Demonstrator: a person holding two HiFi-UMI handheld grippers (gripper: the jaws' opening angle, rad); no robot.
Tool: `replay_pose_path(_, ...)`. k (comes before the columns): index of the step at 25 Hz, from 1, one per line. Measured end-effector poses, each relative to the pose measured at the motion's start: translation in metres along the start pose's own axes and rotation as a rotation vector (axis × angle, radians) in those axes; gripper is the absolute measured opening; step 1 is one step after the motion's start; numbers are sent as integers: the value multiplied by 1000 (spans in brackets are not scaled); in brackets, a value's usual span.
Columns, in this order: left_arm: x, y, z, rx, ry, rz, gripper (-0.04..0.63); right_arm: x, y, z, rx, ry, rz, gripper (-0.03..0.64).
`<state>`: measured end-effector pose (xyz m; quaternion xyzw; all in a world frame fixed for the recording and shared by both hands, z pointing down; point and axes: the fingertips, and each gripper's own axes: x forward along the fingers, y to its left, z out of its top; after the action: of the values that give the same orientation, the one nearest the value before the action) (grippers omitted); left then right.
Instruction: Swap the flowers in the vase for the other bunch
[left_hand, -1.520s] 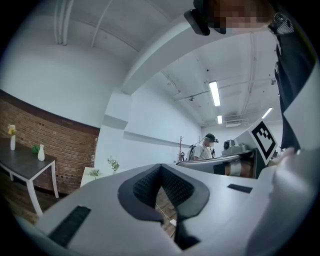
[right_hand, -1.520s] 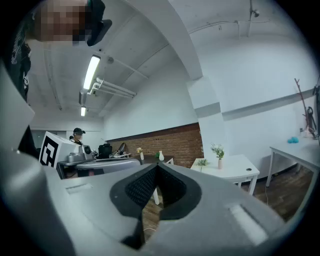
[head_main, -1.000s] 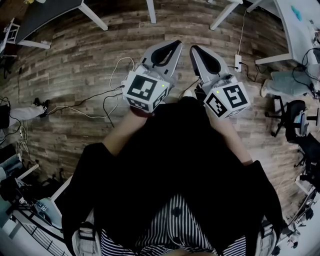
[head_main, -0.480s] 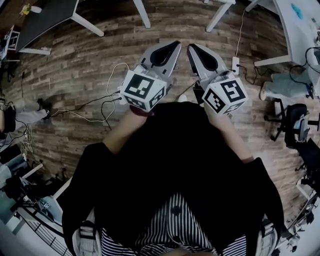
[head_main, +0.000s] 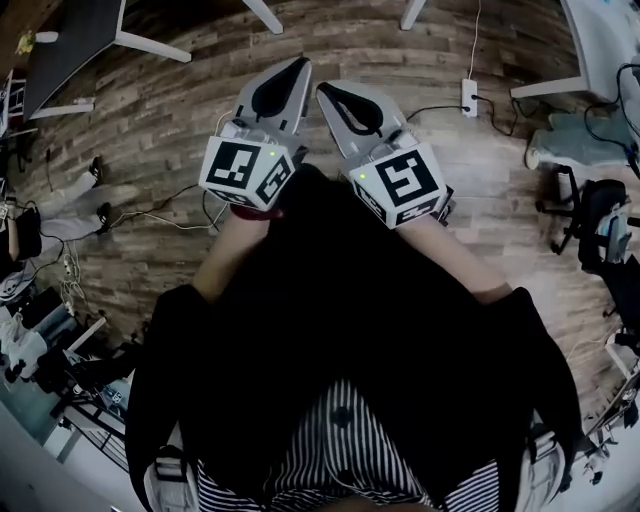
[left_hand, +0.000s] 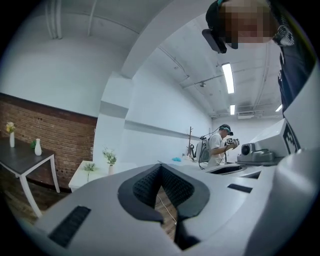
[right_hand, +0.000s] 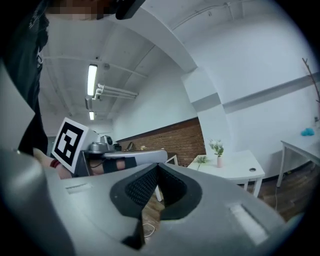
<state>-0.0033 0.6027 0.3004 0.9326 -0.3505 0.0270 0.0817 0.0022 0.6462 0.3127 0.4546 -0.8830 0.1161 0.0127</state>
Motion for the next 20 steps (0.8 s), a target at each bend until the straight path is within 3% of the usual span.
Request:
replay_pose_path(6, 24, 17, -1, 6, 10, 6, 5, 23, -21, -1, 57, 2, 43, 2)
replay_pose_path(20, 114, 137, 30, 15, -32, -98, 5, 155, -92, 38, -25, -2, -67, 2)
